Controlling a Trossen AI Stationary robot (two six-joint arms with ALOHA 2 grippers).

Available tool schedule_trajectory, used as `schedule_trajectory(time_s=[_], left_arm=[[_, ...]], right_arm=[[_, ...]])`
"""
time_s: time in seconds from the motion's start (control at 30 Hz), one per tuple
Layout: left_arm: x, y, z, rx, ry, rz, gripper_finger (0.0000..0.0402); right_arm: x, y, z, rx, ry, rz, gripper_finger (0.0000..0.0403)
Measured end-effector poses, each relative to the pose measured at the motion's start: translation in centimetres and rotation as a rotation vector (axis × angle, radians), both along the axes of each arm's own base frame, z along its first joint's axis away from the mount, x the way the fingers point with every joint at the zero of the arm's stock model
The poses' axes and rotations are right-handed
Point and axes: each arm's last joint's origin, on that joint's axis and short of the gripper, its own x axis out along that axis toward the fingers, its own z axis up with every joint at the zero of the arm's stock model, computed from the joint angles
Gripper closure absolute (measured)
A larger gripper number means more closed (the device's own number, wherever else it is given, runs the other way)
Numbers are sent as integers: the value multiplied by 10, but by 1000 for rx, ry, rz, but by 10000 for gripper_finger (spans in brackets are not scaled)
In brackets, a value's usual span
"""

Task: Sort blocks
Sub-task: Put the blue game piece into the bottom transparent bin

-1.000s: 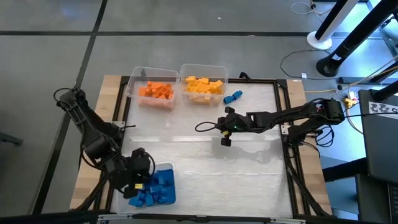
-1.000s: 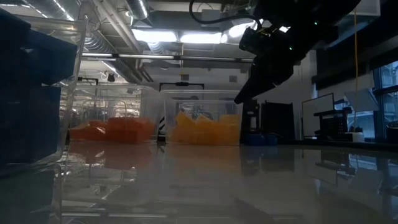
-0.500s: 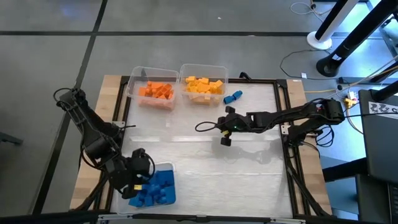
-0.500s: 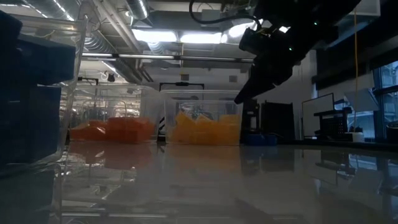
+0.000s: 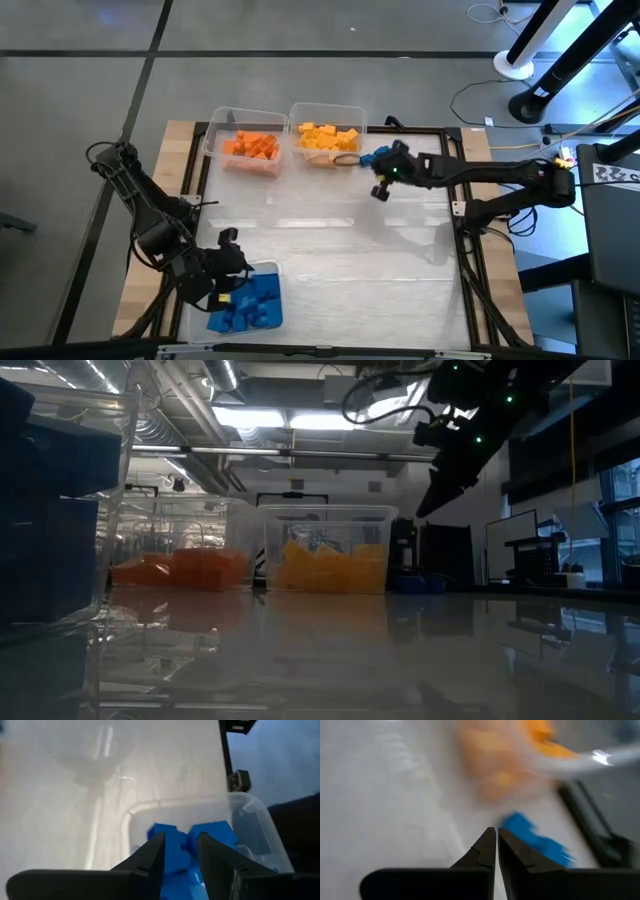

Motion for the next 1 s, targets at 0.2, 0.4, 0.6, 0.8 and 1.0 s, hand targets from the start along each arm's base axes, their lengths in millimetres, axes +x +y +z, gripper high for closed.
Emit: schedule_trajectory(time_s=[0.2, 0.4, 0.6, 0.8, 1.0], left_arm=[[1, 3, 1, 111, -67, 20, 300], [5, 7, 2, 180, -94, 31, 300], [6, 9, 2, 185, -92, 39, 300], [6, 9, 2, 186, -91, 39, 300], [6, 9, 2, 187, -90, 38, 300]], right_arm=[[-7, -34, -6, -34, 26, -165, 382], [-15, -73, -29, 40, 86, -272, 382], [-23, -104, -40, 46, 66, -375, 382], [-23, -128, -50, 80, -18, -323, 382], [-20, -133, -73, 131, 46, -329, 382]])
